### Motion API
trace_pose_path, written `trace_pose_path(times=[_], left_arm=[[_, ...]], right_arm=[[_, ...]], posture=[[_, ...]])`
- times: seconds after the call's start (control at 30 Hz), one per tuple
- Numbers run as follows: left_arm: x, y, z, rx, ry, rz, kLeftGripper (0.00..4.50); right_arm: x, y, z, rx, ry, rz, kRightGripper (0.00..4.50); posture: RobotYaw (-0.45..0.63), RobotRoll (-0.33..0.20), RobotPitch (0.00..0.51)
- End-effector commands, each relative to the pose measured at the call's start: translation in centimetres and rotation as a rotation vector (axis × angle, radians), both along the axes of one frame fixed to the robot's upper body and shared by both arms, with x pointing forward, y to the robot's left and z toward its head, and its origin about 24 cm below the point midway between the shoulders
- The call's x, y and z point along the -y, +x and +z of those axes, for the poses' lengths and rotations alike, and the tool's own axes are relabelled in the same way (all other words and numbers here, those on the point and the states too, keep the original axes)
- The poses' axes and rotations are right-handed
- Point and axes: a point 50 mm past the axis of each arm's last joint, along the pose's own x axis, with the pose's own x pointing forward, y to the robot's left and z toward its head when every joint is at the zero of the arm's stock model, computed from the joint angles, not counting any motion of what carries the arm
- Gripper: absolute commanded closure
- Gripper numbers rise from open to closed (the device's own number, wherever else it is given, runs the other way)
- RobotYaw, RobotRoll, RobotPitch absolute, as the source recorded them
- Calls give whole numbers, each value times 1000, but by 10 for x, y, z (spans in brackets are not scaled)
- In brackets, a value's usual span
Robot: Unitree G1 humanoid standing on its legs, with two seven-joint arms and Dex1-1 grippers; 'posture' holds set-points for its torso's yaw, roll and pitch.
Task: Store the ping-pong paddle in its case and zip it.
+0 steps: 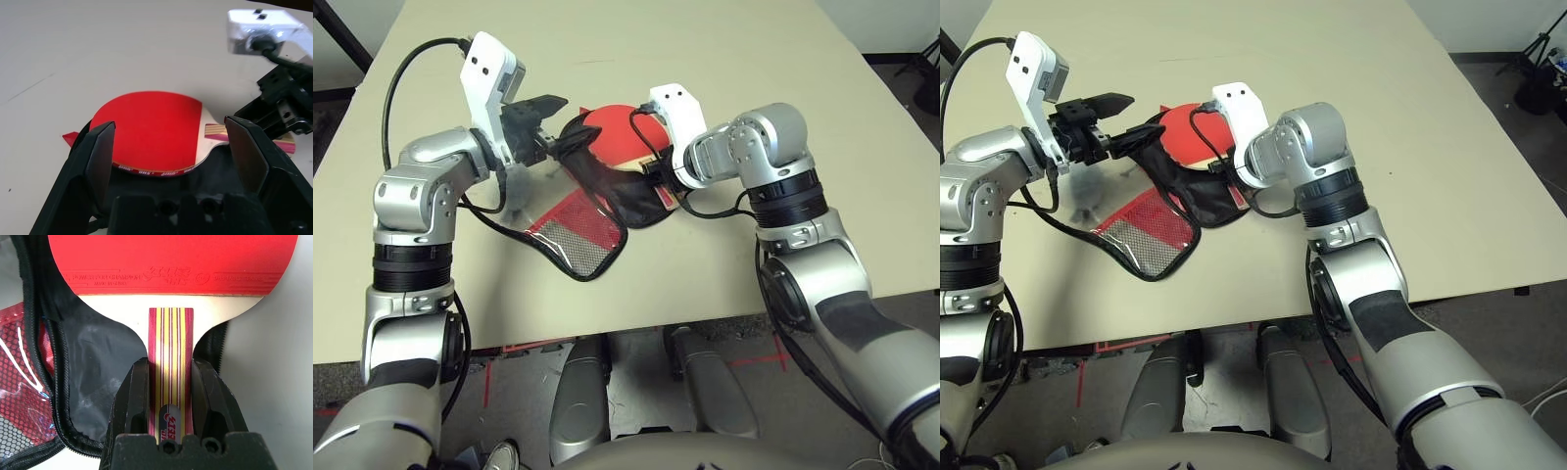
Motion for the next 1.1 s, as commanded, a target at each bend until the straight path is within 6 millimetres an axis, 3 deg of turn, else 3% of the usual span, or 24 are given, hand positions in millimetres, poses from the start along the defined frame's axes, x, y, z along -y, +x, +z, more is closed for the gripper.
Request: trace_pose_path(times=[0.03, 1.1], left_arm=[[-5, -4, -1, -6, 5, 17, 0], [-12, -11, -7, -9, -10, 76, 0]], right_arm=[[-7, 2, 8, 33, 6, 43, 3441], [-7, 8, 14, 8, 2, 120, 3441]], posture=[[92, 0, 222], [157, 0, 240]])
